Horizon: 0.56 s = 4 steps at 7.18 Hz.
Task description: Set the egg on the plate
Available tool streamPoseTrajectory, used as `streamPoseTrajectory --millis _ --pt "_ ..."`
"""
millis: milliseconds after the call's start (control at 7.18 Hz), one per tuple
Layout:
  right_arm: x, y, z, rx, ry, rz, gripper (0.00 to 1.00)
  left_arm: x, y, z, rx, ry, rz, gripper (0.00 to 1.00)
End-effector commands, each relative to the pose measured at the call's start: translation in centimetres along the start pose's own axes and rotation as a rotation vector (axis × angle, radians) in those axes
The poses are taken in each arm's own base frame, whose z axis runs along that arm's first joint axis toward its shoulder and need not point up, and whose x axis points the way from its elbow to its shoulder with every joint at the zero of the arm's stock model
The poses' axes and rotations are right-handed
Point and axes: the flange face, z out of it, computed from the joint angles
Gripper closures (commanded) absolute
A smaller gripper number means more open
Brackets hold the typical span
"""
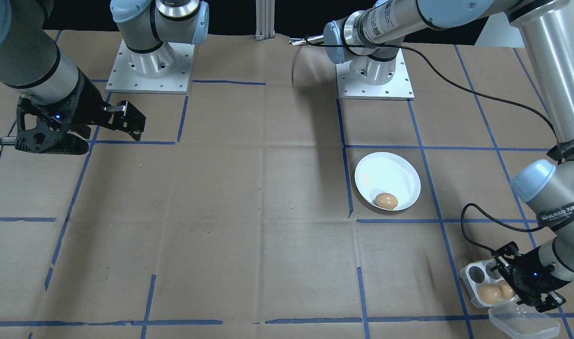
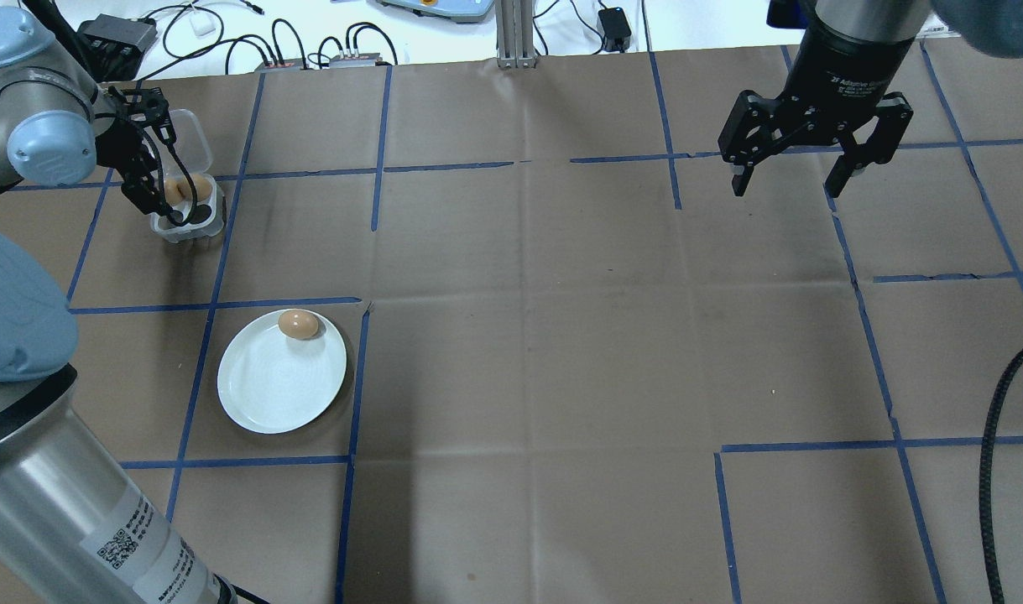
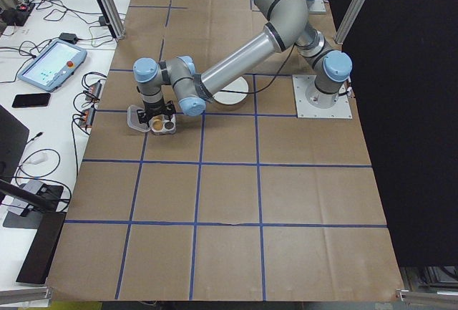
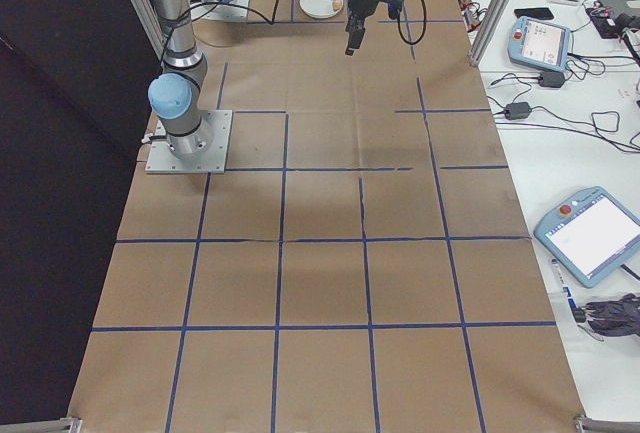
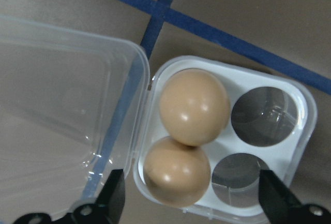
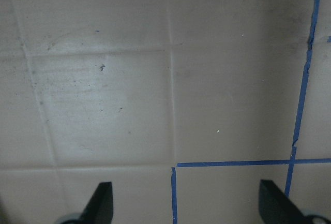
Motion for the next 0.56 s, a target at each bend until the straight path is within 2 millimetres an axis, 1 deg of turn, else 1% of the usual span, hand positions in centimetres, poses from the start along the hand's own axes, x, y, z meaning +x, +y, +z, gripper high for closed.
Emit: streamPoseTrajectory --millis 0,278,418 --pt "0.0 0.05 -0.06 0.001 0.001 0.0 0.0 -0.14 0.08 0.62 0.0 -0.02 -0.005 0.27" --pt "0.0 0.05 -0.06 0.001 0.001 0.0 0.0 -0.14 -0.25 0.55 0.0 -0.027 -0.025 0.45" --pt "-0.01 0.05 -0.06 0.001 -0.001 0.0 0.0 -0.18 -0.37 0.25 0.002 -0.031 -0.036 0.56"
